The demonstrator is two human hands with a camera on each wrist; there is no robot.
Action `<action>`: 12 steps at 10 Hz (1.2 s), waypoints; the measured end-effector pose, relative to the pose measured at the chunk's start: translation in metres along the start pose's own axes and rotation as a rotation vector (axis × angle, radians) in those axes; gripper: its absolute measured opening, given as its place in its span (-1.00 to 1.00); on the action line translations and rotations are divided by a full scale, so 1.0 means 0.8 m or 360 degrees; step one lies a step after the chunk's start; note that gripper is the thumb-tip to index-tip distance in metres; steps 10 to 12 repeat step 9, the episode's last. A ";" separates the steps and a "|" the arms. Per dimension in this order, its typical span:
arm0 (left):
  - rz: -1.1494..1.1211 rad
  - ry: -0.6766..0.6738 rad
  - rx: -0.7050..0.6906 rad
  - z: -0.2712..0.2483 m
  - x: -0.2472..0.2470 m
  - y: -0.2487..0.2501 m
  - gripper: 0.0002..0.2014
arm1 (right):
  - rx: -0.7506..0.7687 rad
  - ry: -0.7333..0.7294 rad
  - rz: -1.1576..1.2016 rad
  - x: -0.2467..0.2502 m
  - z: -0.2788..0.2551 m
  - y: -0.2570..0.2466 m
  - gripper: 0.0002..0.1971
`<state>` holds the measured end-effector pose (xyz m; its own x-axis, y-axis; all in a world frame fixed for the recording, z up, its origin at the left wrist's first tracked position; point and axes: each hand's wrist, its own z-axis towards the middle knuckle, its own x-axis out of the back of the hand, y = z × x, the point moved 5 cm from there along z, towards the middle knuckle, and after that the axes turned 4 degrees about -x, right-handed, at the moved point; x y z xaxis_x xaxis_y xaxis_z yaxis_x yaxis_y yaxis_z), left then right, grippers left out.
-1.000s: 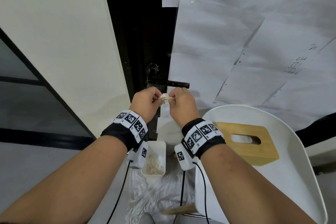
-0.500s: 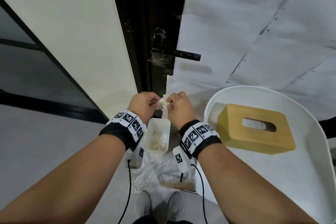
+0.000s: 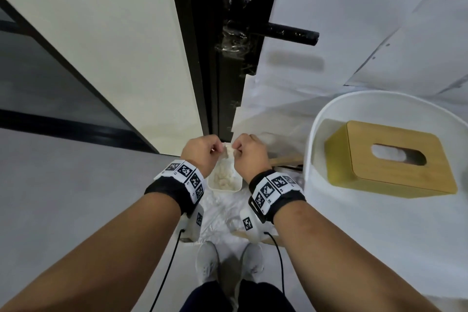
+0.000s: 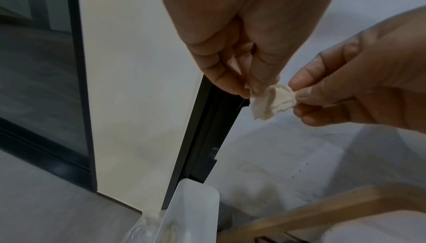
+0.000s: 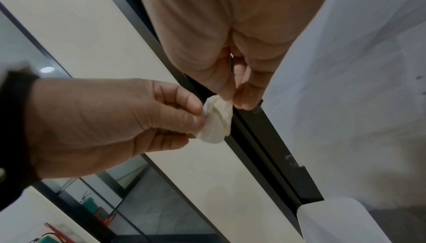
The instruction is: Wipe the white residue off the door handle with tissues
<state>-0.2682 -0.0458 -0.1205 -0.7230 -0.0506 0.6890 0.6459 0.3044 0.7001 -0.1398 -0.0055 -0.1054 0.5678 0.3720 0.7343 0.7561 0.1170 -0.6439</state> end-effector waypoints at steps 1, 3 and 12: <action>0.0099 -0.0071 -0.0020 -0.001 -0.013 -0.018 -0.87 | -0.0044 -0.0037 0.0013 -0.019 0.003 0.007 -0.79; 0.0256 -0.0247 -0.0140 -0.004 -0.037 -0.044 -0.72 | -0.0101 -0.0201 -0.0099 -0.051 0.004 0.022 -0.73; 0.0268 -0.0423 0.0125 -0.003 -0.078 -0.068 -0.44 | -0.0253 -0.0351 -0.0214 -0.066 0.007 0.057 -0.59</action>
